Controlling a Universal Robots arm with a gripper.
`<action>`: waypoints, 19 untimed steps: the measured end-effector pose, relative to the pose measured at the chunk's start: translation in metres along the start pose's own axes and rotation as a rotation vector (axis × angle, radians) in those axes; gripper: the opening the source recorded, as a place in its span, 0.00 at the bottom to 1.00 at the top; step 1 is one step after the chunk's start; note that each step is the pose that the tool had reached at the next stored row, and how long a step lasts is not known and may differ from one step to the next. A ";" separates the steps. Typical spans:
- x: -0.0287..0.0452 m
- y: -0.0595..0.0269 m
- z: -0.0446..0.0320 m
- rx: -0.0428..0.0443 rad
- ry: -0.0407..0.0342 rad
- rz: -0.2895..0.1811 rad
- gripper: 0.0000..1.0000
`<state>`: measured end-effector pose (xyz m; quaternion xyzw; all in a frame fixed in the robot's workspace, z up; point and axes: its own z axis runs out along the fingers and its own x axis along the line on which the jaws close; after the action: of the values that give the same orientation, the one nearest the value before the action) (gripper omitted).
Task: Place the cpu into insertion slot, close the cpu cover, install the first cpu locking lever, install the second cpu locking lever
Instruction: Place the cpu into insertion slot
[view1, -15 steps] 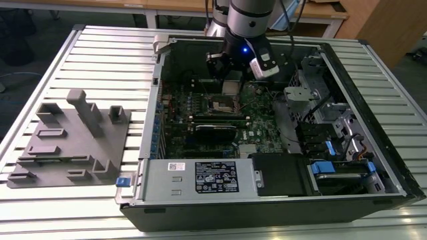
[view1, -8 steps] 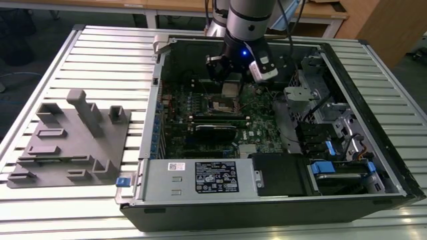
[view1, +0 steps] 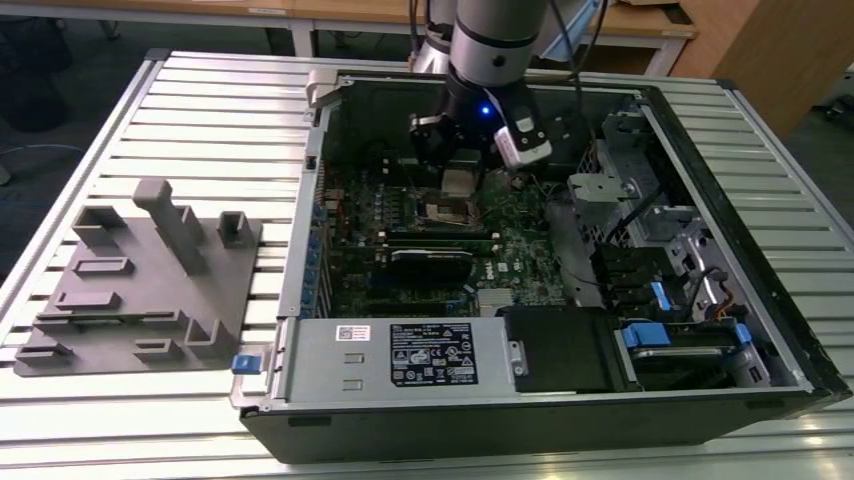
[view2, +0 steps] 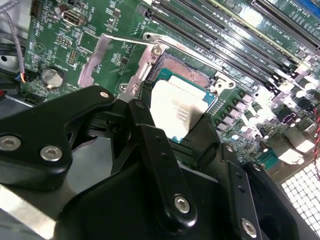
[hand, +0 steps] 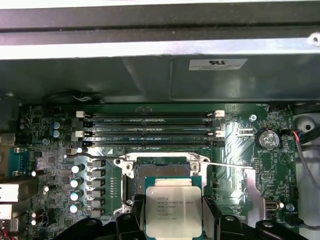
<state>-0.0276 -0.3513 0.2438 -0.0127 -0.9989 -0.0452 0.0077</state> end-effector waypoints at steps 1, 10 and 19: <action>0.0008 -0.0001 0.0005 0.0000 0.0000 0.000 0.54; 0.0049 -0.0013 0.0101 0.0000 0.0000 0.000 0.54; 0.0055 -0.0018 0.0134 0.0005 0.0001 0.000 0.54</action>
<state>-0.0333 -0.3518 0.2304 -0.0127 -0.9989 -0.0449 0.0077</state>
